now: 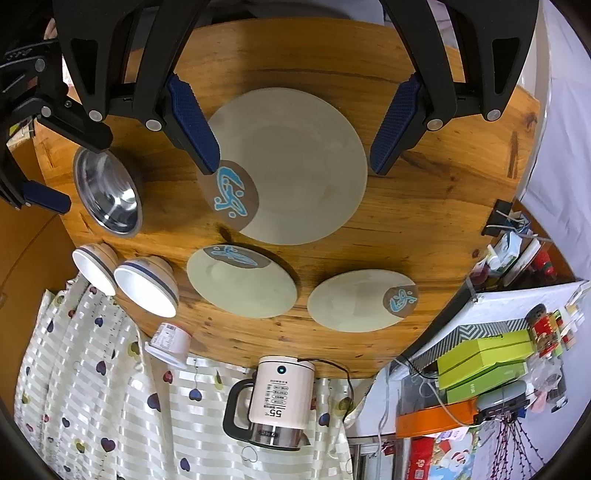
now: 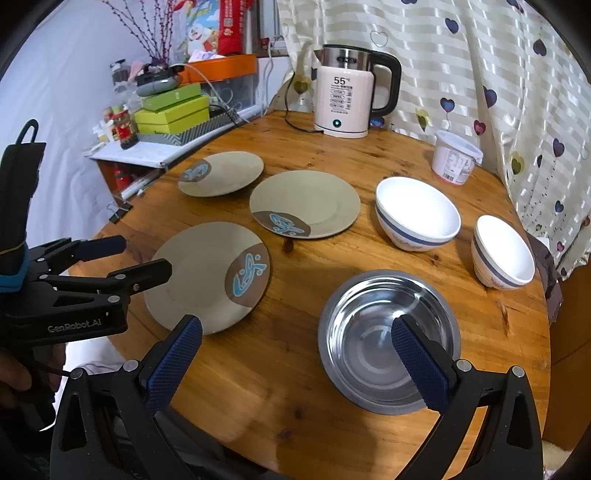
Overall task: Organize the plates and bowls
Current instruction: 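Move the left tool toward the beige logo plate in front of it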
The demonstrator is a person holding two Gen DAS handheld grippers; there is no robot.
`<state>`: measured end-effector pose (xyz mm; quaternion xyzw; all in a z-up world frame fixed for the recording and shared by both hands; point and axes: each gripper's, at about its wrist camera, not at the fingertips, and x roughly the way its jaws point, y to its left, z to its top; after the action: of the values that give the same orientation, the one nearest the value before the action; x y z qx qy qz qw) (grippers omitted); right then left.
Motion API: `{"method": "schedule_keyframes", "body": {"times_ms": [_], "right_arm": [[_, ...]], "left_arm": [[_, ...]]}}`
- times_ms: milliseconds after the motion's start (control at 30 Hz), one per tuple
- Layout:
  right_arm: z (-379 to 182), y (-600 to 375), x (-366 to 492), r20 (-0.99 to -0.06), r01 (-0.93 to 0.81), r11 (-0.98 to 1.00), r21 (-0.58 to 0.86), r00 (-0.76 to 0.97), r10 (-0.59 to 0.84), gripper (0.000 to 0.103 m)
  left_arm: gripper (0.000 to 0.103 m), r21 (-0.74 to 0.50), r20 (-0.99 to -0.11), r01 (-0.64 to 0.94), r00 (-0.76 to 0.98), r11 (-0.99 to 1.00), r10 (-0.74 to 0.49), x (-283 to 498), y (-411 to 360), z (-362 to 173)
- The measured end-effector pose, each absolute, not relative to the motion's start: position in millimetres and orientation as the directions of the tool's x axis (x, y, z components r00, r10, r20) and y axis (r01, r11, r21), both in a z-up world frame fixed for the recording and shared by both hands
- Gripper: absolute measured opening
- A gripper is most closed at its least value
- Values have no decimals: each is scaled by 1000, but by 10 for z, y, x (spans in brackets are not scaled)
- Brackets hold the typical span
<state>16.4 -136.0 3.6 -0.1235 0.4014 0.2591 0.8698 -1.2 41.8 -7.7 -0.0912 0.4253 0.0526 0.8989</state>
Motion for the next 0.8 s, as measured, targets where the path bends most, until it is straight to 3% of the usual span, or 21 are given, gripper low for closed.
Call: {"method": "schedule_keyframes", "body": {"times_ms": [800], "right_arm": [[183,-815,451,-753,-638,769,23,495,433,103]], "left_arm": [[84,-106,-752,-254,653,961,89,71,854,-10]]}}
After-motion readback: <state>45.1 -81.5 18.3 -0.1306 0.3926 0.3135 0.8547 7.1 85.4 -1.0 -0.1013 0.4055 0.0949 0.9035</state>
